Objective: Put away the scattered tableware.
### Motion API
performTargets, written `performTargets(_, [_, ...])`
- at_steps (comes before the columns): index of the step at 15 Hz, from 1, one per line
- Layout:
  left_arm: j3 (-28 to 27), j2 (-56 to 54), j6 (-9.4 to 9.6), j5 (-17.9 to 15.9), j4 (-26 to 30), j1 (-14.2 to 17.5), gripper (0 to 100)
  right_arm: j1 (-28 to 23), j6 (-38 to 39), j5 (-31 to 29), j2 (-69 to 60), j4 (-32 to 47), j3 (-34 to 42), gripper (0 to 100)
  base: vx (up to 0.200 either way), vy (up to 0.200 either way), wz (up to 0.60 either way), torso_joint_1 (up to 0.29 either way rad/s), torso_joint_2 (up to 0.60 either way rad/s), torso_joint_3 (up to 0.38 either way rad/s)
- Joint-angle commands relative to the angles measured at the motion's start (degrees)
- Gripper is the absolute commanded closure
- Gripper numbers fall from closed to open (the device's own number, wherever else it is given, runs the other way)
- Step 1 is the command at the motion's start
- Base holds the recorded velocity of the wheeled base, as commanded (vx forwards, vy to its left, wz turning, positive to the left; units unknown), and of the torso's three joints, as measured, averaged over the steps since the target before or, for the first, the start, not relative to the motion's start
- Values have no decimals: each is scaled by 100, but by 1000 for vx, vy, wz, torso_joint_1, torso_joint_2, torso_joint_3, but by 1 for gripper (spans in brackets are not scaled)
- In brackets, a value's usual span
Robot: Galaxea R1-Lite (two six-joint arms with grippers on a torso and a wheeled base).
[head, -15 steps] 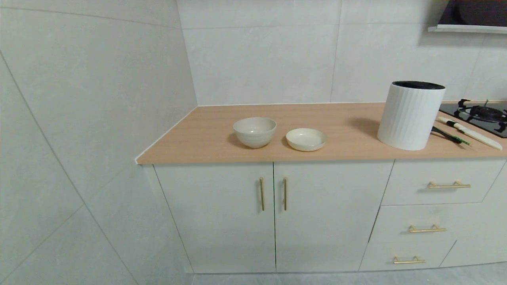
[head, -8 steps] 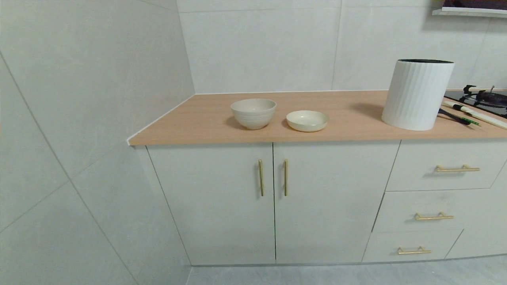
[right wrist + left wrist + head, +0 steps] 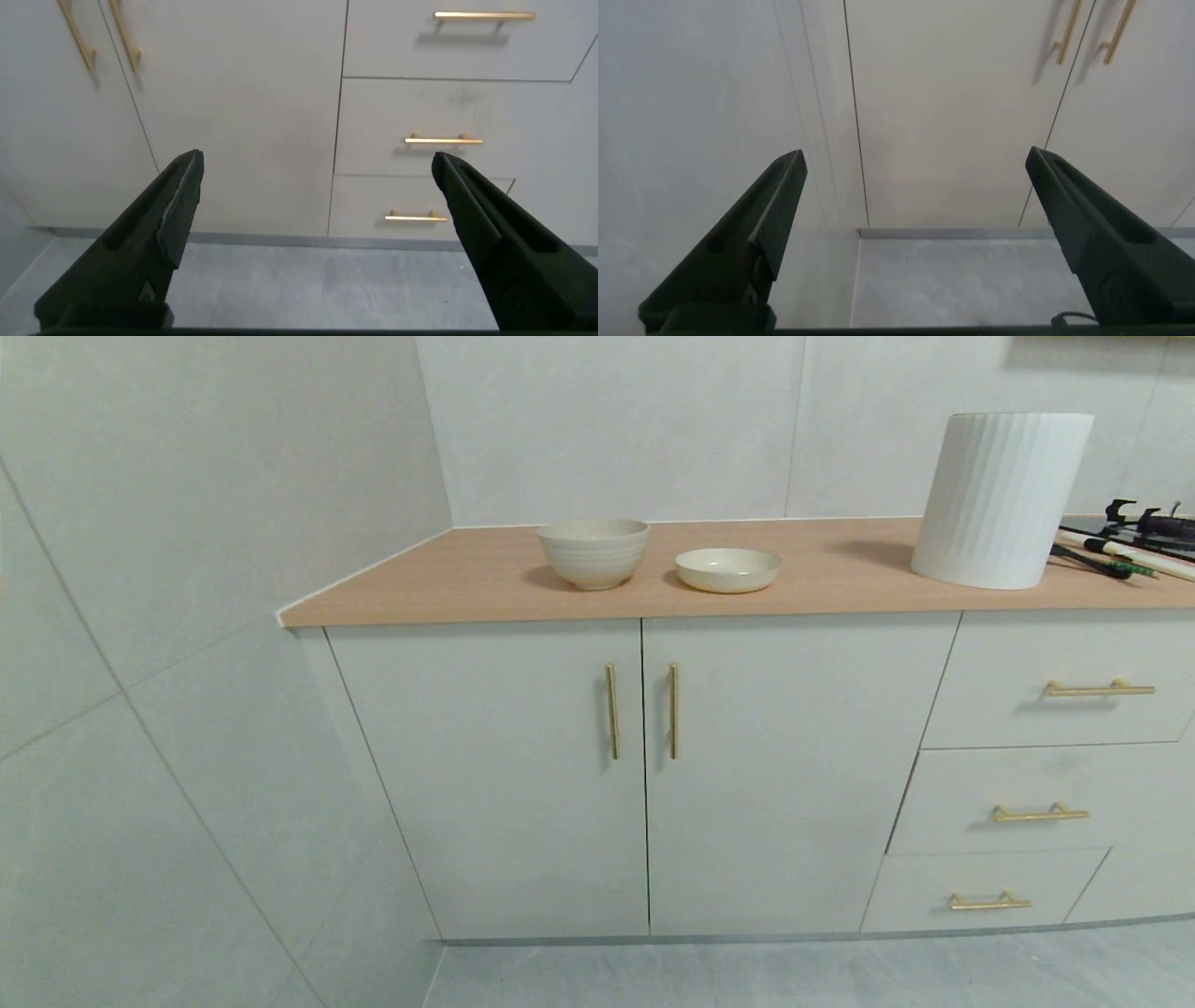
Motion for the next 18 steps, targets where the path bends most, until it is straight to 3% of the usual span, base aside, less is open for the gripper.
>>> performTargets(1, [0, 9, -4, 4, -1, 2, 0, 2, -2, 3, 7, -4, 0, 0, 0, 0, 0, -32, 154, 100])
performTargets(7, [0, 9, -4, 4, -1, 2, 0, 2, -2, 3, 7, -4, 0, 0, 0, 0, 0, -3, 14, 6])
performTargets(12, [0, 9, -4, 4, -1, 2, 0, 2, -2, 3, 7, -4, 0, 0, 200, 0, 0, 0, 5, 4])
performTargets(18, [0, 9, -4, 4, -1, 11, 0, 2, -10, 3, 7, -4, 0, 0, 0, 0, 0, 0, 0, 0])
